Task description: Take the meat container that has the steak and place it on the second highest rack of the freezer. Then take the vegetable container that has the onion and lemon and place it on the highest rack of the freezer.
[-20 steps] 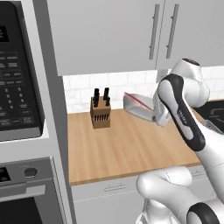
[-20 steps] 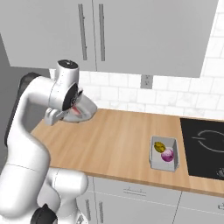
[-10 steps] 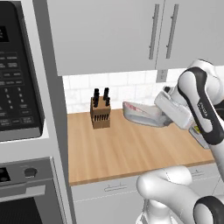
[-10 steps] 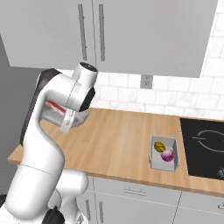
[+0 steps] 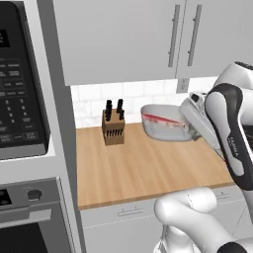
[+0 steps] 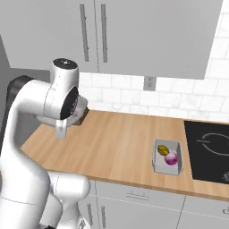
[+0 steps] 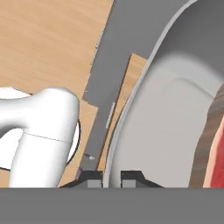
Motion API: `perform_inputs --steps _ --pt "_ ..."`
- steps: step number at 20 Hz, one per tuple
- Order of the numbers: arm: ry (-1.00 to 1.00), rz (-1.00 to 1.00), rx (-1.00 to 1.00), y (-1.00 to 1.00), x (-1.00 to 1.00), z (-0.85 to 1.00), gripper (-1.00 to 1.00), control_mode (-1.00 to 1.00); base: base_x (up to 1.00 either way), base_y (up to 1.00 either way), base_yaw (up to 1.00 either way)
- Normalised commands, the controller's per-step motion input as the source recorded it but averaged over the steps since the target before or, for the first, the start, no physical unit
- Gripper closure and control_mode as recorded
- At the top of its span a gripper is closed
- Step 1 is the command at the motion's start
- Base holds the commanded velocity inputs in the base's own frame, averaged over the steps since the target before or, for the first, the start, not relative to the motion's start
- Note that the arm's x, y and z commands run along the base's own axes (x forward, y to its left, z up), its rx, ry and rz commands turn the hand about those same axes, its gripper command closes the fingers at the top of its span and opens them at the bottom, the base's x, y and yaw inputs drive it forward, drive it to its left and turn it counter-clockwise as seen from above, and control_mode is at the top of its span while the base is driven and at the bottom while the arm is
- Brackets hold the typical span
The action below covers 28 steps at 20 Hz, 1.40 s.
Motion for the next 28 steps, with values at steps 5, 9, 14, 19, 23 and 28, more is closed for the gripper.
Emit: perform_inputs --steps 5,9,14,19,23,28 --pt "-0.23 -0.07 -0.19 -0.13 -0.18 0.21 1.00 -1.00 0.00 0.00 0.00" --pt "0.00 -0.07 -0.03 -0.38 -0.19 0.34 1.00 -1.00 0.00 0.00 0.00" --pt "-0.01 0.00 -0.01 -0.46 -0.25 0.12 1.00 -1.00 0.00 0.00 0.00" --pt "-0.03 0.00 -0.02 -0.15 -0.08 0.00 1.00 -1.00 0.00 0.00 0.00" --pt "-0.01 0.00 -0.02 0.00 -0.09 0.00 1.00 -1.00 0.00 0.00 0.00" --pt "-0.02 0.00 -0.02 0.00 -0.10 0.00 1.00 -1.00 0.00 0.00 0.00"
